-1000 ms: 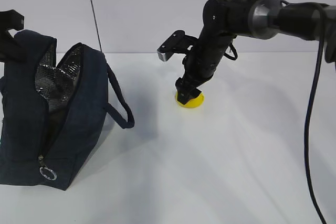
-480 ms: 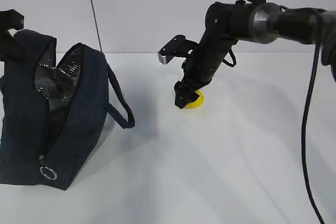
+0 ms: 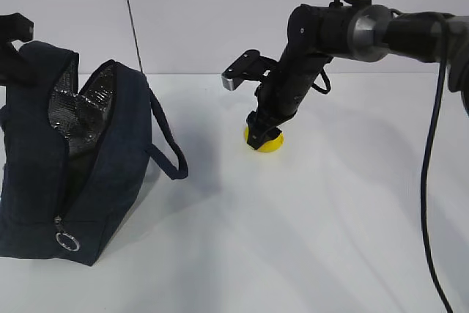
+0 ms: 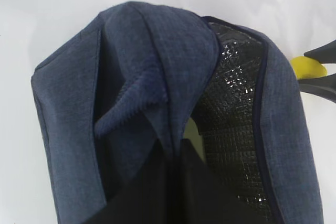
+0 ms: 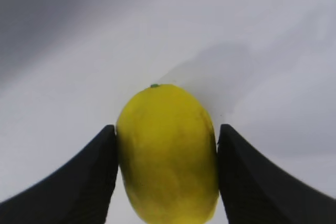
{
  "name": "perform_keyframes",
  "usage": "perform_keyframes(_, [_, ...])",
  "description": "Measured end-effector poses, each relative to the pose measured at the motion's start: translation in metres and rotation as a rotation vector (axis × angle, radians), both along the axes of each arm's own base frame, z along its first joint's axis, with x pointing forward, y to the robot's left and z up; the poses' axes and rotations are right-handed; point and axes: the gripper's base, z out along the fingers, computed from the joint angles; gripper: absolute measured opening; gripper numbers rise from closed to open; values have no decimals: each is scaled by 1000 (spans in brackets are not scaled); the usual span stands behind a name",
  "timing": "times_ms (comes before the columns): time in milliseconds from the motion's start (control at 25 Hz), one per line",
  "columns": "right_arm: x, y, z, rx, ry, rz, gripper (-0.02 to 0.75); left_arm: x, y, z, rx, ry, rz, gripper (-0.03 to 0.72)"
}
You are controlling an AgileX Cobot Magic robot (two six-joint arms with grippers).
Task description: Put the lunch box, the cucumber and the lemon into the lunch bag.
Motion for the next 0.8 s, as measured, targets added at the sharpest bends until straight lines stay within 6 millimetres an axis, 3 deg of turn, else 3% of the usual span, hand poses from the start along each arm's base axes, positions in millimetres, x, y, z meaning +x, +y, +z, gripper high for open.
perform_keyframes(520, [2,-1,2,6,4,-3,400,0,0,0,0,0,0,-6])
perform_keyframes(800, [6,6,43,66,34,18,400,0,0,0,1,0,-1,-6])
